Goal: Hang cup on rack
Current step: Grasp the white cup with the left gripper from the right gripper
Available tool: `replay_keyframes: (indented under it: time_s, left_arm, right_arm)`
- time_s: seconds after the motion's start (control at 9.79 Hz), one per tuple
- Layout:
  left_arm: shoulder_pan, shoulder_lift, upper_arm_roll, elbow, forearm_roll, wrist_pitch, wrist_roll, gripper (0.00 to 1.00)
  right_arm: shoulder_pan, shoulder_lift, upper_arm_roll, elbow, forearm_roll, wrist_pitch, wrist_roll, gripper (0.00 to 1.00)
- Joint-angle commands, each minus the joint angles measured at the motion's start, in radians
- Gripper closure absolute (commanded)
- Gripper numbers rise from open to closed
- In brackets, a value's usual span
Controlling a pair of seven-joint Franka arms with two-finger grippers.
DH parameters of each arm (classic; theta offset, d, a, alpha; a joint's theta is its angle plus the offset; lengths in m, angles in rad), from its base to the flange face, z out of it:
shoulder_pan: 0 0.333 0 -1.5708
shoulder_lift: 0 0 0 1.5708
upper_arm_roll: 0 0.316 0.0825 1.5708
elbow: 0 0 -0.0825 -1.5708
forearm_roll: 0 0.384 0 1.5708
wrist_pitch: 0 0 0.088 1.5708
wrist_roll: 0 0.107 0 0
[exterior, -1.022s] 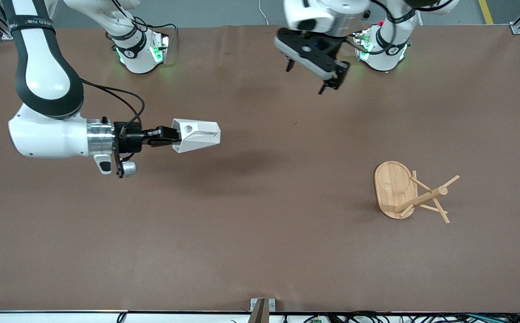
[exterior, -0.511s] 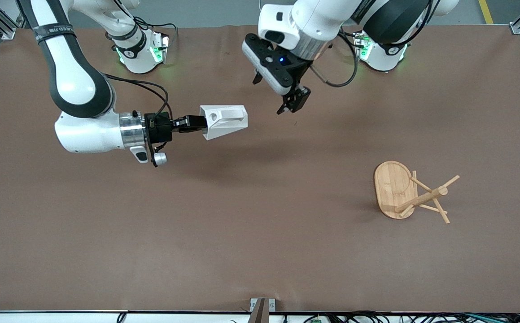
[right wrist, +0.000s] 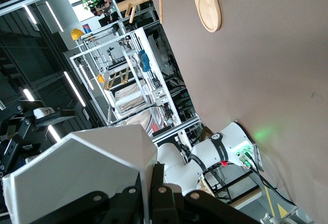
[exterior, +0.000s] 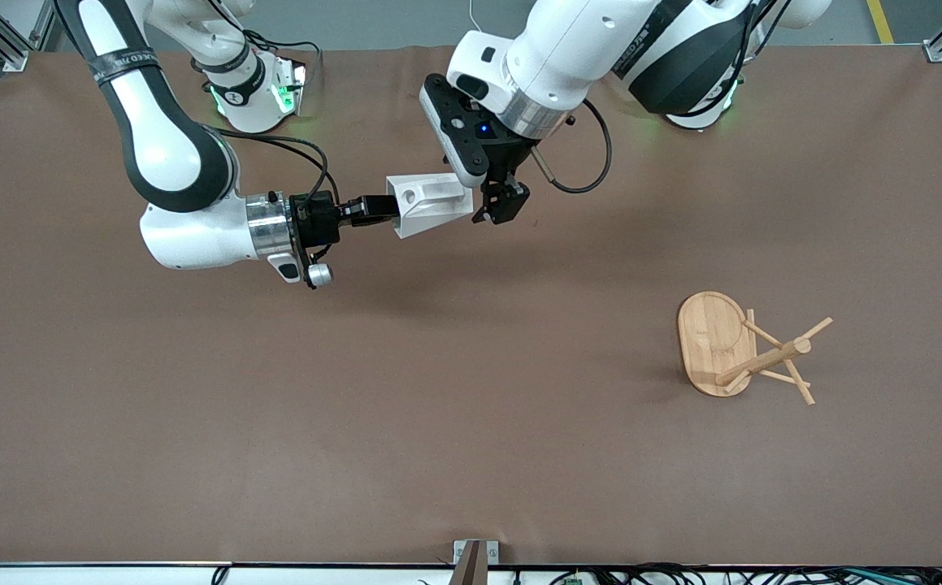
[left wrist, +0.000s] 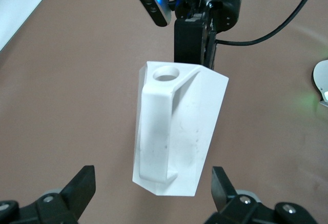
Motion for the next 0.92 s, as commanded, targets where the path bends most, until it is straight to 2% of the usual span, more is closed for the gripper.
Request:
replay_keyframes:
  time_s: [0.0, 0.72, 0.82]
  left_arm:
    - [-0.001, 0.035, -0.003, 0.002, -0.064, -0.015, 0.079, 0.0]
    - [-0.016, 0.096, -0.003, 0.0, -0.082, -0.019, 0.15, 0.0]
    - [-0.014, 0.1, -0.003, -0.002, -0.082, -0.019, 0.161, 0.05]
  right_arm:
    - [-0.011, -0.018, 0.015, -0.025, 0.035, 0.006, -0.02, 1.0]
    - [-0.011, -0.018, 0.016, -0.025, 0.035, 0.007, -0.02, 0.99]
    - [-0.011, -0.018, 0.016, -0.025, 0.035, 0.009, -0.022, 1.0]
